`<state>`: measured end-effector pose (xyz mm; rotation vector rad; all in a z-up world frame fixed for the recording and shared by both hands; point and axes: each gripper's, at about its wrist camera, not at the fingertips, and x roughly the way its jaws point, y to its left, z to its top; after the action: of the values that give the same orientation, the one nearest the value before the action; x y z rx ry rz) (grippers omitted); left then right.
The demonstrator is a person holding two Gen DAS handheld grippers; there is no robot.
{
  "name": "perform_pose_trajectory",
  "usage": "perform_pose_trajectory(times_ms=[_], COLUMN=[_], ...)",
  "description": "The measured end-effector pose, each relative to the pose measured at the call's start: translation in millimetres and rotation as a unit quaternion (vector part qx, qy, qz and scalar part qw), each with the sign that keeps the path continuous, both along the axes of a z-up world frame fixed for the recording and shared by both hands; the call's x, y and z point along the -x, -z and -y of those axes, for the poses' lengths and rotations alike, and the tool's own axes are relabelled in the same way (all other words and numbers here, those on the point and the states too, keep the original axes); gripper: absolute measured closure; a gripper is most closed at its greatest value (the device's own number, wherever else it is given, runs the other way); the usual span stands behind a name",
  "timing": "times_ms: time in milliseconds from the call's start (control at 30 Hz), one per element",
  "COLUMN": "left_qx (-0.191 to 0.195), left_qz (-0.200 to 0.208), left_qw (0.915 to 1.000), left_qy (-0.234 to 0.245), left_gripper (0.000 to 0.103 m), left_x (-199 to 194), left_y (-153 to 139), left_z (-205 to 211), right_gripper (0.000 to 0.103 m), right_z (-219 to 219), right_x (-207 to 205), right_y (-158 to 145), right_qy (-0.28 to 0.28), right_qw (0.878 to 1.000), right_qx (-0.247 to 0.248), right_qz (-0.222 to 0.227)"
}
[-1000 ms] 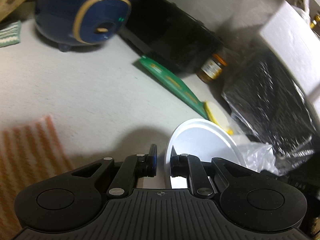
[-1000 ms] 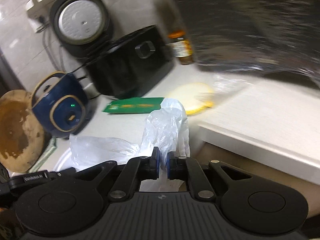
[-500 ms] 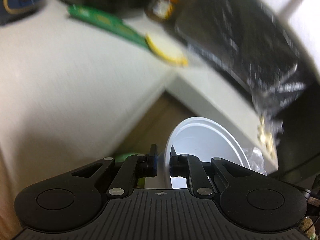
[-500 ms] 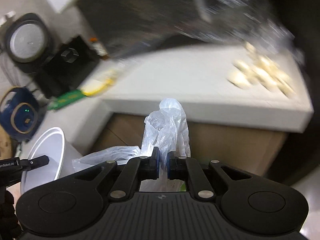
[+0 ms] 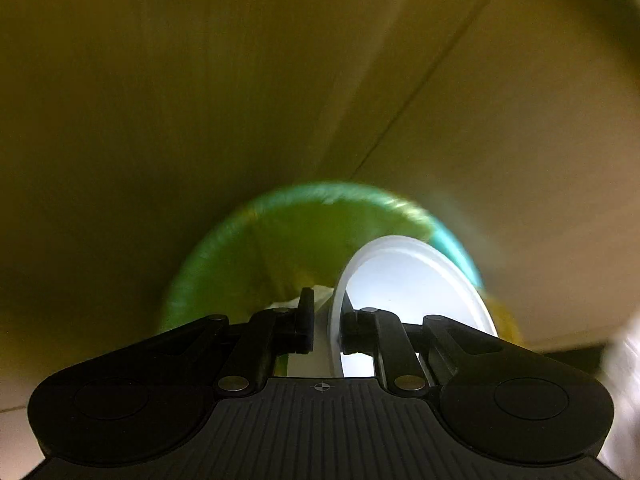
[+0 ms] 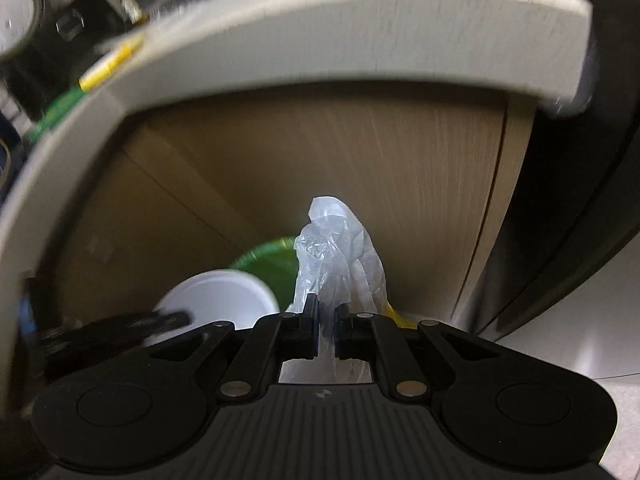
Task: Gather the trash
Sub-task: 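Carry the white bowl and plastic bag down over the bin with both grippers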
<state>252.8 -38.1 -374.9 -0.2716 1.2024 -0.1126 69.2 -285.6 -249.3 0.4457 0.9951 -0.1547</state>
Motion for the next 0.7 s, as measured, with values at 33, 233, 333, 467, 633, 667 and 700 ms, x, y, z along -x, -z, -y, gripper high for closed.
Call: perform_pose_trajectory(times_ms=[33, 233, 333, 467, 633, 667, 700], left_qx=[0.008, 0.019, 0.033, 0.072, 0.095, 0.096, 0.097], left_qz=[-0.012, -0.031, -0.033, -0.026, -0.035, -0.034, -0.033], left_qw=[0.9999, 0.9991, 0.9983, 0.9959, 0.9937, 0.9935, 0.9934], left_qy=[-0.007, -0.021, -0.034, -0.048, -0.049, -0.051, -0.052], left_gripper=[0.085, 0.082, 0.082, 0.082, 0.082, 0.082, 0.082], left_x=[-7.8, -24.5, -13.4, 14.5, 62.0, 70.0, 77.8], left_y=[22.7, 93.4, 85.0, 38.1, -14.0, -21.5, -27.2], left_z=[-0.1, -7.7, -23.2, -42.8, -59.7, -65.3, -69.5], right_gripper=[0.096, 0.096, 0.096, 0.096, 0.096, 0.096, 0.096], right_z=[-3.2, -16.1, -26.5, -41.8, -78.0, -87.8, -96.6], right_x=[0.8, -0.3, -10.3, -31.7, -74.2, -84.1, -93.1], right_y=[5.4, 35.1, 51.6, 65.2, 73.2, 78.0, 85.2], right_qy=[-0.007, -0.048, -0.070, -0.096, -0.136, -0.147, -0.158], right_qw=[1.000, 0.997, 0.995, 0.994, 0.990, 0.989, 0.986], right_qx=[0.006, 0.034, 0.032, 0.002, 0.004, 0.023, 0.044], right_qz=[-0.005, -0.042, -0.058, -0.061, -0.030, -0.019, -0.011])
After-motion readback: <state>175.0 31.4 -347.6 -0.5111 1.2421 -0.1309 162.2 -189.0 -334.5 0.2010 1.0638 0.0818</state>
